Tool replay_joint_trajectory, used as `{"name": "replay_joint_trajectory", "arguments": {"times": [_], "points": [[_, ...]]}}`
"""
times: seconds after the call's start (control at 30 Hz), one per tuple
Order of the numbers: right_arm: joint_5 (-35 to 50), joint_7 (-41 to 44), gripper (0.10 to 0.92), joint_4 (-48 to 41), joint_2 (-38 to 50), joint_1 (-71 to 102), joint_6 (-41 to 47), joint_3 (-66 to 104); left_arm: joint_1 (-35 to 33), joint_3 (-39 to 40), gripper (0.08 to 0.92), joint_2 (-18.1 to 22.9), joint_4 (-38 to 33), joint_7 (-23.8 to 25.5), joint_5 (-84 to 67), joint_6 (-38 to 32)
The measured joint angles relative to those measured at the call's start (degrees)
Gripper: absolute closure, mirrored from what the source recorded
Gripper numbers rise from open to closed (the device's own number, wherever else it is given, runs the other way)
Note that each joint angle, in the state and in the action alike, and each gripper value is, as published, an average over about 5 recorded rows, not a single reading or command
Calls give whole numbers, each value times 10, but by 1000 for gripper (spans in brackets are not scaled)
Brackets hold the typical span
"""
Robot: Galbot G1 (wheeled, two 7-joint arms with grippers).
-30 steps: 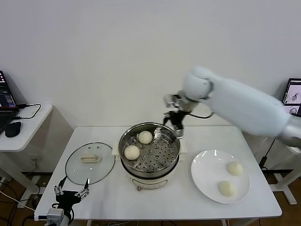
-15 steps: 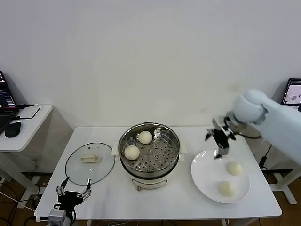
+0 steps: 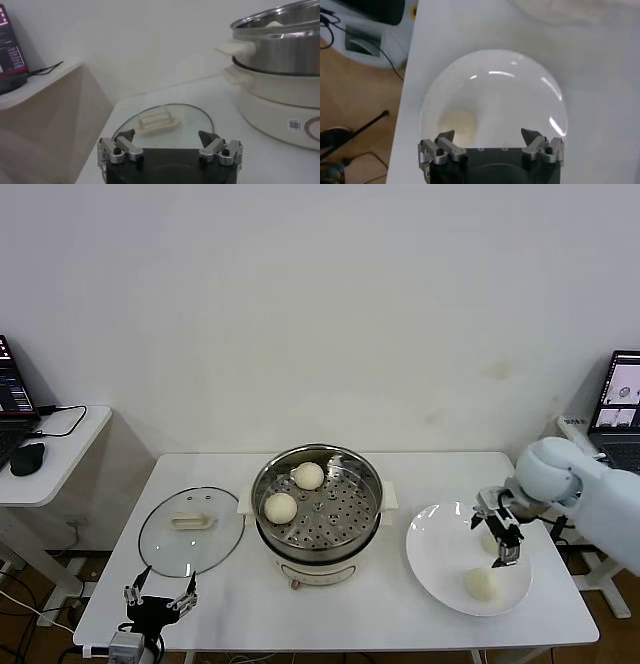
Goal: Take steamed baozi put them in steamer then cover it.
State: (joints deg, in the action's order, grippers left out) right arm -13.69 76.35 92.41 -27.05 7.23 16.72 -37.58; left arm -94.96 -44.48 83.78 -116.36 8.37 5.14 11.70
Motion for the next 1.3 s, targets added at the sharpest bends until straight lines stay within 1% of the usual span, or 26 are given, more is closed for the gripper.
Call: {"name": "replay_joint_trajectory", "arguments": {"times": [0.73, 1.3], "points": [[-46, -9, 203, -34, -21, 92, -1, 47, 2, 1, 177, 1, 11, 0, 4, 1], [-55, -20, 203, -60, -40, 116, -2, 54, 7, 2, 177, 2, 18, -1, 6, 1]]}}
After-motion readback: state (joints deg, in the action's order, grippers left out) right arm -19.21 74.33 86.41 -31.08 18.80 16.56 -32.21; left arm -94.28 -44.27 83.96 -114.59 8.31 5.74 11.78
